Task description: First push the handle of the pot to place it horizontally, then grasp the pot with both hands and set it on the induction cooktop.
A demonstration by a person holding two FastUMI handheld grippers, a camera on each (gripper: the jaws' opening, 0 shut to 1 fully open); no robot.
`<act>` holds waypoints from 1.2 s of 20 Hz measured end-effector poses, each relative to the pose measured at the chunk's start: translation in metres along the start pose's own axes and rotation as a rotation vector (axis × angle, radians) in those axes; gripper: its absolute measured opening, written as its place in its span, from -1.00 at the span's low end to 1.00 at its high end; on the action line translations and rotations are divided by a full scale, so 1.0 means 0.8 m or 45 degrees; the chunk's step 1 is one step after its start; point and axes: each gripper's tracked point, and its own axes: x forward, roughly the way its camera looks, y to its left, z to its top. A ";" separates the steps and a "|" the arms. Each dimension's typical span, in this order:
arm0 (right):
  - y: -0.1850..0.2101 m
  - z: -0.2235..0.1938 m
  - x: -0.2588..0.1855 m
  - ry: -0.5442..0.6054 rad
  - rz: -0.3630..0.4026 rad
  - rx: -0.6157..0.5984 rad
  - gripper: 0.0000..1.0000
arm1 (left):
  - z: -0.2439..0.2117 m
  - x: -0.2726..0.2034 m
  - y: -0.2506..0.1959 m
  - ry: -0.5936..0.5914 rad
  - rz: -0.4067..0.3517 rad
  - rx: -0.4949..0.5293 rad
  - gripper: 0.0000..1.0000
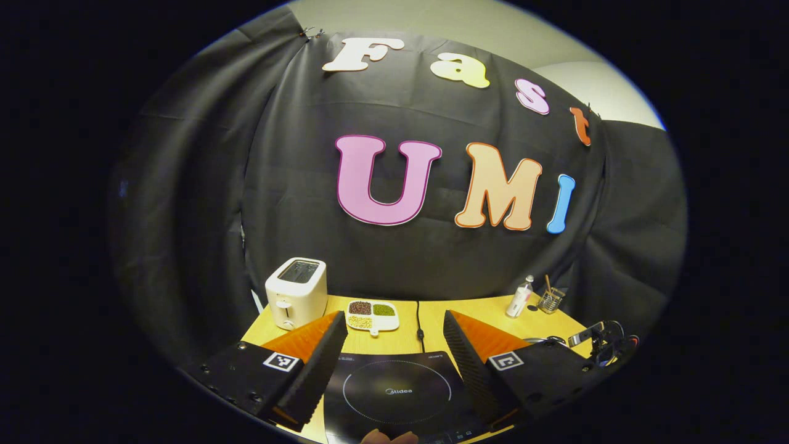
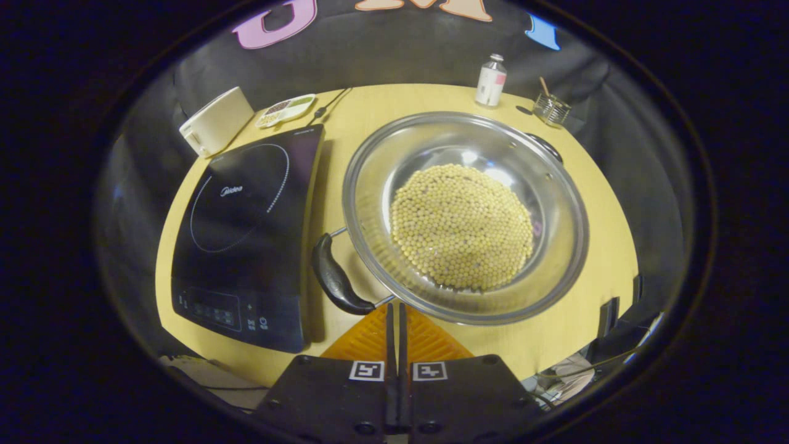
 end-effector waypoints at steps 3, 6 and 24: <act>0.021 0.015 0.008 0.001 0.040 0.044 -0.94 | -0.002 -0.003 0.001 0.005 0.000 -0.008 0.92; 0.036 0.024 0.014 0.005 0.075 0.101 -0.94 | -0.001 -0.005 0.006 0.002 0.008 -0.003 0.92; 0.059 0.082 -0.011 -0.137 0.209 0.369 -0.94 | -0.003 -0.016 -0.011 0.018 -0.053 0.007 0.91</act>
